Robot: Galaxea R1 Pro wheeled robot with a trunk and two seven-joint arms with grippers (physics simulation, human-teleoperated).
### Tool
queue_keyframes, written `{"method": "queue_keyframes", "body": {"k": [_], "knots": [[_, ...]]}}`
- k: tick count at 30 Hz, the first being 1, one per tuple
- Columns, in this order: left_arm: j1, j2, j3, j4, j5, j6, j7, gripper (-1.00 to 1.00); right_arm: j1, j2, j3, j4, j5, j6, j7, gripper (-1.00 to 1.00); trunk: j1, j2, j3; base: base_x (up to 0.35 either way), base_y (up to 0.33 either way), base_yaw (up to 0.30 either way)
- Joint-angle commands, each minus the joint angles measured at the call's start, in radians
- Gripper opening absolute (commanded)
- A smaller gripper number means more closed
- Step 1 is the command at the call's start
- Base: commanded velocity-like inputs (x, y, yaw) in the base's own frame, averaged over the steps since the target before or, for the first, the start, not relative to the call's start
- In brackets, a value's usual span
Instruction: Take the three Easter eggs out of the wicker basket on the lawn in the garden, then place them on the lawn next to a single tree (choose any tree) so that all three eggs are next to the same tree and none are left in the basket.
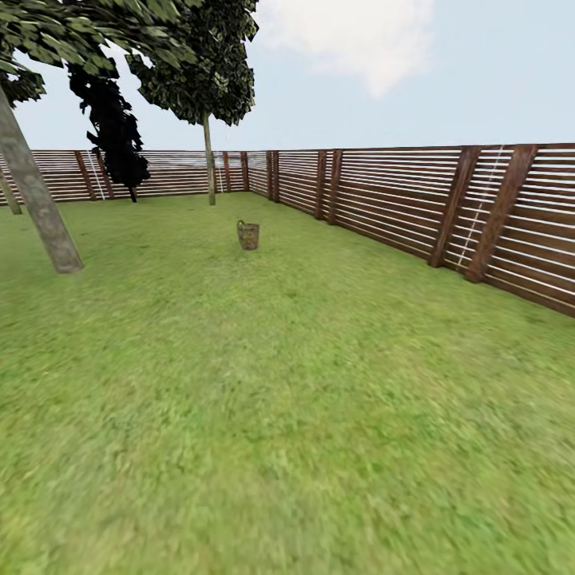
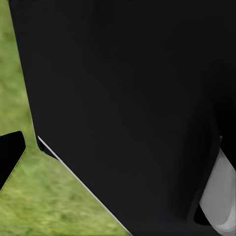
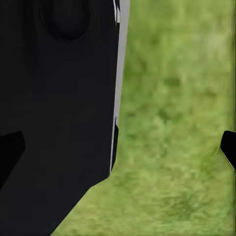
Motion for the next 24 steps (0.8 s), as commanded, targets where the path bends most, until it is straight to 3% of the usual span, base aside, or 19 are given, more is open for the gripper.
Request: {"method": "queue_keyframes", "body": {"k": [1, 24], "knots": [[0.001, 0.0, 0.0, -0.002, 0.0, -0.001, 0.0, 1.0, -0.002, 0.0, 0.001, 0.003, 0.007, -0.003, -0.001, 1.0, 0.001, 0.0, -0.001, 0.338, 0.0, 0.0], [0.002, 0.0, 0.0, -0.002, 0.0, -0.001, 0.0, 1.0, -0.002, 0.0, 0.001, 0.003, 0.007, -0.003, -0.001, 1.0, 0.001, 0.0, -0.001, 0.338, 0.0, 0.0]]}}
